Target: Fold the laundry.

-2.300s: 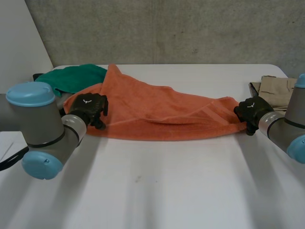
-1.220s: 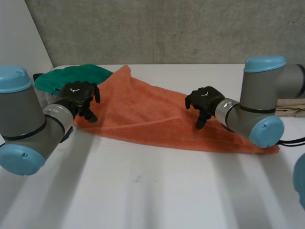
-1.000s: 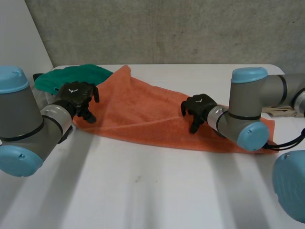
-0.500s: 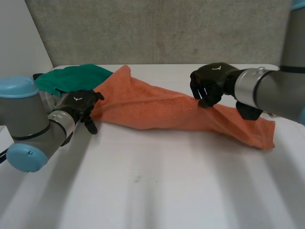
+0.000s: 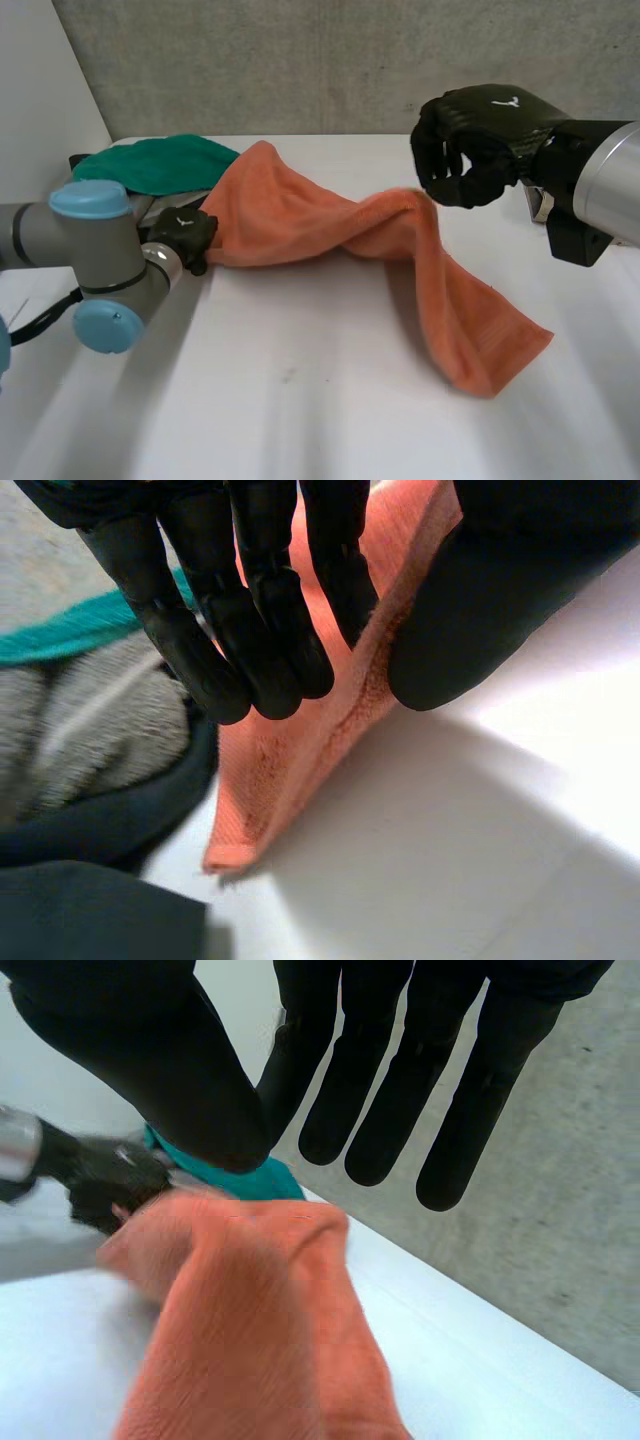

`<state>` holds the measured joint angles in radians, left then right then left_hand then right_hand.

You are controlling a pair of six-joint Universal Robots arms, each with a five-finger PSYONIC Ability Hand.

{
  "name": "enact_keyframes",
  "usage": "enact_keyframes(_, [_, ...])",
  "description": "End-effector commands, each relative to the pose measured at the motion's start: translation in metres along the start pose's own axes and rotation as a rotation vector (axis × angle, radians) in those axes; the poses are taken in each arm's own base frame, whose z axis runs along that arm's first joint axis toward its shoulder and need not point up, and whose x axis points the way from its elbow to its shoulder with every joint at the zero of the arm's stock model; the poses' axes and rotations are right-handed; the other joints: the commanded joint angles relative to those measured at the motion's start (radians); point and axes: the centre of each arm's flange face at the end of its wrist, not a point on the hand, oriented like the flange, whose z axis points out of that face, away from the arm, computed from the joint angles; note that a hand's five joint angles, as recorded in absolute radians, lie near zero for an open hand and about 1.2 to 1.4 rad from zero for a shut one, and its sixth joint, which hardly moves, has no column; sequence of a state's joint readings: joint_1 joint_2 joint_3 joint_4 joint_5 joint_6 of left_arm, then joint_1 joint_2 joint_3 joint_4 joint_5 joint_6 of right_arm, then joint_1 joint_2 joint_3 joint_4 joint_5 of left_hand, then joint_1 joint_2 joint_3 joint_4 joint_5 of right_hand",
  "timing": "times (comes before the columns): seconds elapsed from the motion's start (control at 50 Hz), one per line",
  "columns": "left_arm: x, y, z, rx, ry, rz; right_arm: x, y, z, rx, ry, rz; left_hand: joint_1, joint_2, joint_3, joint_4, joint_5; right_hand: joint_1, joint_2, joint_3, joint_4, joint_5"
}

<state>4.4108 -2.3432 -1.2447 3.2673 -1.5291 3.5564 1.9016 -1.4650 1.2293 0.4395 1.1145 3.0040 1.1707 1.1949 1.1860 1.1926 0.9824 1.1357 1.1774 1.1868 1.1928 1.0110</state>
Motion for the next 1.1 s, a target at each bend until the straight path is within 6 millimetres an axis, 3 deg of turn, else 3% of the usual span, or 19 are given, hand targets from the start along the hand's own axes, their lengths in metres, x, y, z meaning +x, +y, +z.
enact_keyframes(0.02, [-0.029,-0.062,-0.054,0.145,-0.070,-0.033,0.025,0.018,0.010,-0.067,0.064,-0.049,0.226,0.201,0.210,0.204,0.239,0.261,0.219,0.209,0.203,0.211])
enact_keyframes(0.04, [-0.030,-0.077,-0.072,0.191,-0.059,-0.046,0.028,0.024,0.011,-0.096,0.068,-0.065,0.226,0.201,0.210,0.204,0.239,0.261,0.219,0.209,0.203,0.211])
enact_keyframes(0.12, [-0.030,-0.098,-0.109,0.277,-0.020,-0.072,0.029,0.044,0.012,-0.207,0.051,-0.087,0.226,0.201,0.210,0.204,0.239,0.261,0.219,0.209,0.203,0.211])
enact_keyframes(0.18, [-0.025,-0.103,-0.126,0.317,0.018,-0.071,0.025,0.066,0.014,-0.307,0.010,-0.108,0.226,0.201,0.210,0.204,0.239,0.261,0.219,0.209,0.203,0.211])
enact_keyframes(0.24, [-0.022,-0.099,-0.128,0.305,0.037,-0.067,0.024,0.083,0.019,-0.373,-0.025,-0.132,0.226,0.201,0.210,0.204,0.239,0.261,0.219,0.209,0.203,0.211])
enact_keyframes(0.32, [-0.023,-0.084,-0.121,0.257,0.026,-0.053,0.036,0.103,0.037,-0.400,-0.019,-0.176,0.226,0.201,0.210,0.204,0.239,-0.138,-0.180,-0.189,-0.195,-0.188])
enact_keyframes(0.36, [-0.025,-0.080,-0.119,0.237,0.015,-0.044,0.040,0.112,0.051,-0.391,-0.012,-0.198,0.226,0.201,0.210,0.204,0.239,-0.528,-0.570,-0.579,-0.585,-0.578])
enact_keyframes(0.42, [-0.025,-0.076,-0.119,0.216,0.016,-0.046,0.038,0.120,0.067,-0.366,-0.033,-0.244,0.226,0.201,0.210,0.204,0.239,-0.787,-0.829,-0.838,-0.844,-0.837])
enact_keyframes(0.58, [-0.029,-0.080,-0.130,0.233,-0.001,-0.047,0.029,0.133,0.103,-0.372,-0.005,-0.289,0.226,0.201,0.210,0.204,0.239,-0.785,-0.827,-0.836,-0.842,-0.835])
enact_keyframes(0.8, [-0.038,-0.077,-0.129,0.226,-0.027,-0.049,-0.004,0.161,0.116,-0.516,-0.033,-0.158,0.226,0.201,0.210,0.204,0.239,-0.638,-0.680,-0.689,-0.695,-0.688])
enact_keyframes(0.88, [-0.040,-0.079,-0.126,0.236,-0.034,-0.045,-0.012,0.171,0.120,-0.520,-0.041,-0.136,0.226,0.201,0.210,0.204,0.239,-0.399,-0.440,-0.450,-0.456,-0.448])
enact_keyframes(0.9, [-0.041,-0.080,-0.124,0.245,-0.038,-0.042,-0.012,0.173,0.123,-0.516,-0.035,-0.135,0.226,0.201,0.210,0.204,0.239,-0.066,-0.108,-0.117,-0.123,-0.116])
enact_keyframes(0.94, [-0.042,-0.082,-0.121,0.253,-0.041,-0.041,-0.010,0.172,0.125,-0.501,-0.027,-0.139,0.226,0.201,0.210,0.204,0.239,0.259,0.217,0.208,0.202,0.209])
enact_keyframes(1.02, [-0.045,-0.091,-0.110,0.291,-0.054,-0.035,0.005,0.147,0.134,-0.401,0.059,-0.189,0.226,0.201,0.210,0.204,0.239,0.261,0.219,0.209,0.203,0.211])
enact_keyframes(1.1, [-0.056,-0.123,-0.096,0.398,-0.105,-0.011,0.040,0.078,0.138,-0.162,0.258,-0.299,0.226,0.201,0.210,0.204,0.239,0.261,0.219,0.209,0.203,0.211])
